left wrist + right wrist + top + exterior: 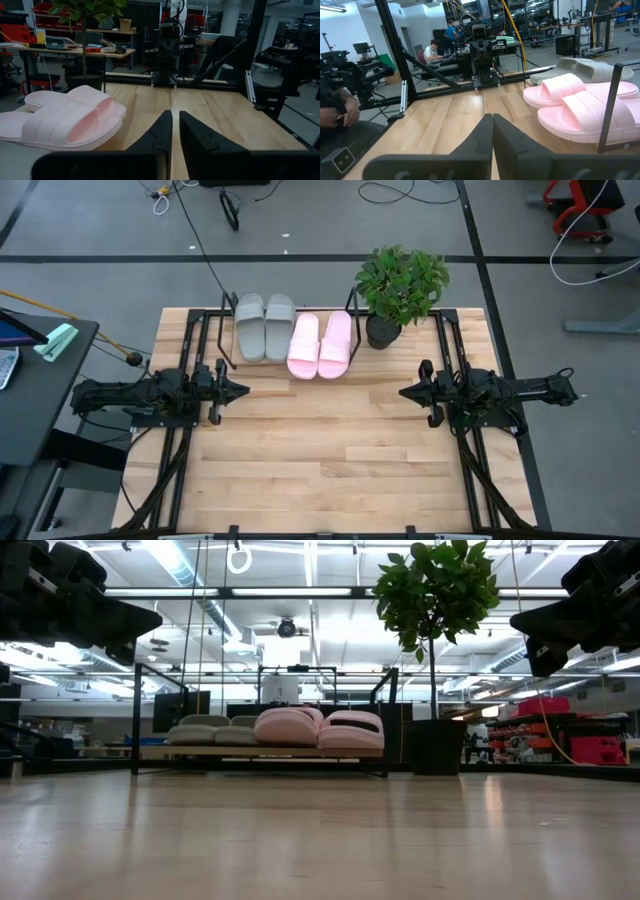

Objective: Pick and place slides into the shelf
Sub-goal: Return to Home Position

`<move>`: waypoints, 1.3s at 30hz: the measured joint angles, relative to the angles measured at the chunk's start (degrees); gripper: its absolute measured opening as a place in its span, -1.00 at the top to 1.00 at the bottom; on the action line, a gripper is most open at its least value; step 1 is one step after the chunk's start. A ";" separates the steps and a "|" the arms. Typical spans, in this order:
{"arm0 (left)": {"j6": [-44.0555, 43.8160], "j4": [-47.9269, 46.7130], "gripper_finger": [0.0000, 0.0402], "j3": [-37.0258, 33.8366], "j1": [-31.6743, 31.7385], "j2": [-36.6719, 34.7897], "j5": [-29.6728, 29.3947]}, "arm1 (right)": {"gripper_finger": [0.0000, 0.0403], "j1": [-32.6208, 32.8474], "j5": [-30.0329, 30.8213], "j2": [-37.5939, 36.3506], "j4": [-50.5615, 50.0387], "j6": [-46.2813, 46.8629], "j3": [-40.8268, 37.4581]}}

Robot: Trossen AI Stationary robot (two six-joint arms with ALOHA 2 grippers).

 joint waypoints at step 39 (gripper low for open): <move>0.00 0.00 0.88 0.00 -0.01 0.00 0.02 | 0.93 0.02 0.00 0.00 0.00 0.00 0.00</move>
